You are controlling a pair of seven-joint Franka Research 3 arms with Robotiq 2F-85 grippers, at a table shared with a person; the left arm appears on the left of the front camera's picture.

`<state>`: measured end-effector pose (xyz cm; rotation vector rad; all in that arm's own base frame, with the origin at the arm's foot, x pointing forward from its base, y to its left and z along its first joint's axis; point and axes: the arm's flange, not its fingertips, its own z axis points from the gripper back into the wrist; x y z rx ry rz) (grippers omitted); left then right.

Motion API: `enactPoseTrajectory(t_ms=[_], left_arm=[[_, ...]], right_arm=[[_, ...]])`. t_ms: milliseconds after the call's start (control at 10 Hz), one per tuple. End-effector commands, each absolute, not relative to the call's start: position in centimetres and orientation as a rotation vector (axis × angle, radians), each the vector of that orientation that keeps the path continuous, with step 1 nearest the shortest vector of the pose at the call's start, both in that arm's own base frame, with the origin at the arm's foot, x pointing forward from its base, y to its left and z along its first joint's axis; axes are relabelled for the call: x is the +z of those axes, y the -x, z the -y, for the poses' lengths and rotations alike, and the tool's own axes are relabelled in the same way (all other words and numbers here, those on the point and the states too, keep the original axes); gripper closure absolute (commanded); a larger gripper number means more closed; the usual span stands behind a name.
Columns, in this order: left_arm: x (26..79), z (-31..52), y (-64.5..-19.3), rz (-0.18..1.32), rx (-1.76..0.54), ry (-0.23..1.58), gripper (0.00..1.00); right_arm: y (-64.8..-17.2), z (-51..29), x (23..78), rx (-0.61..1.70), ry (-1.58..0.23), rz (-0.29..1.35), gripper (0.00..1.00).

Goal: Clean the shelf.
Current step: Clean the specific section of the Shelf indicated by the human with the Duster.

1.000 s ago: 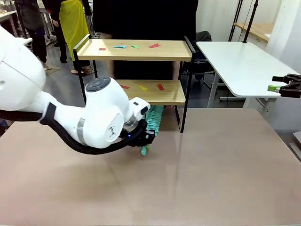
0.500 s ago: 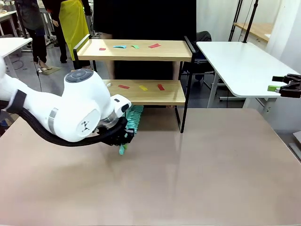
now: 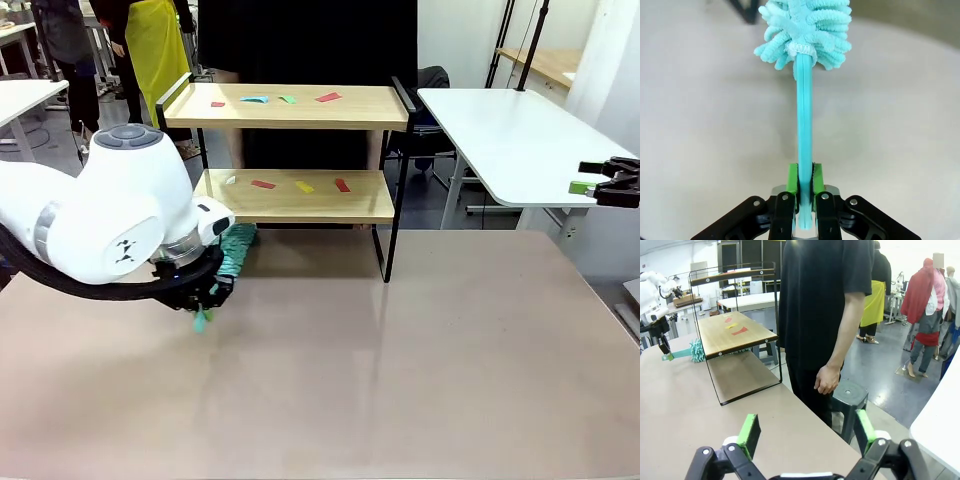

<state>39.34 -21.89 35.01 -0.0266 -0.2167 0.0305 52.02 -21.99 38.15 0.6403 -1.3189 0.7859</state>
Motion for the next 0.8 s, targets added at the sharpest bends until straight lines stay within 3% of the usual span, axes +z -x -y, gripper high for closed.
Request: enactPoseTrajectory(t_ms=[0, 300, 400, 700], left_arm=[[35.7, 21.6, -37.5, 0.262, 0.081, -0.142, 0.87], [38.2, 23.5, -35.2, 0.412, -0.035, -0.139, 0.87], [37.1, 21.8, -37.0, 0.307, 0.008, -0.134, 0.87], [37.1, 21.8, -37.0, 0.307, 0.008, -0.134, 0.87]], right_arm=[[-52.1, 21.7, 38.7, 0.773, -0.635, 1.306, 0.00], [-52.1, 21.7, 38.7, 0.773, -0.635, 1.306, 0.00], [-52.1, 21.7, 38.7, 0.773, -0.635, 1.306, 0.00], [-52.1, 21.7, 38.7, 0.773, -0.635, 1.306, 0.00]])
